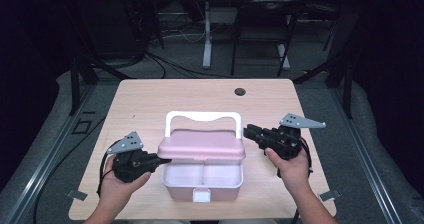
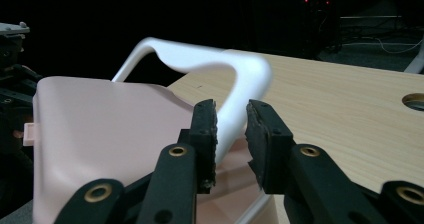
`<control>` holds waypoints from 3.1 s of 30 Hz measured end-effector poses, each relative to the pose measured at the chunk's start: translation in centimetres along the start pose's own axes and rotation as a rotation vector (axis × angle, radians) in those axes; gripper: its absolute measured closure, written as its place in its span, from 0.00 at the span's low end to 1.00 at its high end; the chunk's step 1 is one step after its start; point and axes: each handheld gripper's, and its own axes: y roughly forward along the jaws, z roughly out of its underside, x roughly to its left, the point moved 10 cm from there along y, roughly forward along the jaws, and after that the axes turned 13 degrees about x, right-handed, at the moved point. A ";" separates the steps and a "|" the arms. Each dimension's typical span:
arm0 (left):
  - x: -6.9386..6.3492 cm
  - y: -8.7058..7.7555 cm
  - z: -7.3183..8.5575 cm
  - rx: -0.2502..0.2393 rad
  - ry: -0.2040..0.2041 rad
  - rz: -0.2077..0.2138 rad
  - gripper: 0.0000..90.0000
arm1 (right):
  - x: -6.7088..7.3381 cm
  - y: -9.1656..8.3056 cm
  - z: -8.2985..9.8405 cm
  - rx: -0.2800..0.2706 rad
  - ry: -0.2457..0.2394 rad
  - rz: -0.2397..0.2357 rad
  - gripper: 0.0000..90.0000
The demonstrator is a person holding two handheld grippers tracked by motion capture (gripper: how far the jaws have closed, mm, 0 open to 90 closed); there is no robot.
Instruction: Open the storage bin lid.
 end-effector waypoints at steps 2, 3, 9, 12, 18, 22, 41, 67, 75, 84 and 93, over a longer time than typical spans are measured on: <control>0.1 -0.1 -0.3 0.000 0.000 -0.001 1.00 | -0.1 -0.3 0.0 -0.002 -0.001 0.006 0.86; 0.2 -0.2 -0.5 -0.003 -0.001 -0.002 1.00 | -0.1 -0.5 0.1 0.001 -0.005 0.012 0.87; 0.4 -0.5 -1.6 -0.018 -0.005 0.001 1.00 | -0.3 -1.1 0.5 0.005 -0.022 0.047 0.94; 0.6 -0.6 -2.0 -0.019 -0.004 0.000 1.00 | -0.4 -1.4 1.0 0.013 -0.025 0.056 0.96; 0.8 -0.8 -2.7 -0.032 -0.013 0.003 1.00 | -0.3 -1.3 1.9 0.005 -0.018 0.060 0.96; 1.0 -0.8 -3.2 -0.037 -0.016 -0.003 1.00 | -0.1 -1.0 3.0 0.009 -0.010 0.064 0.97; 2.1 -1.0 -5.3 -0.049 -0.037 -0.014 1.00 | 4.1 2.5 7.0 0.107 -0.092 0.004 0.97; 3.2 -0.9 -6.9 -0.047 -0.050 -0.038 1.00 | 6.2 4.3 10.0 0.177 -0.131 -0.025 0.97; 3.8 -0.8 -7.4 -0.044 -0.054 -0.048 1.00 | 6.4 4.2 10.5 0.182 -0.125 -0.024 0.97; 4.8 -0.7 -7.9 -0.053 -0.077 -0.063 1.00 | 6.2 4.1 10.7 0.180 -0.128 -0.003 0.98; 6.1 -0.2 -8.3 -0.053 -0.107 -0.076 1.00 | 6.1 4.1 10.7 0.170 -0.126 -0.013 1.00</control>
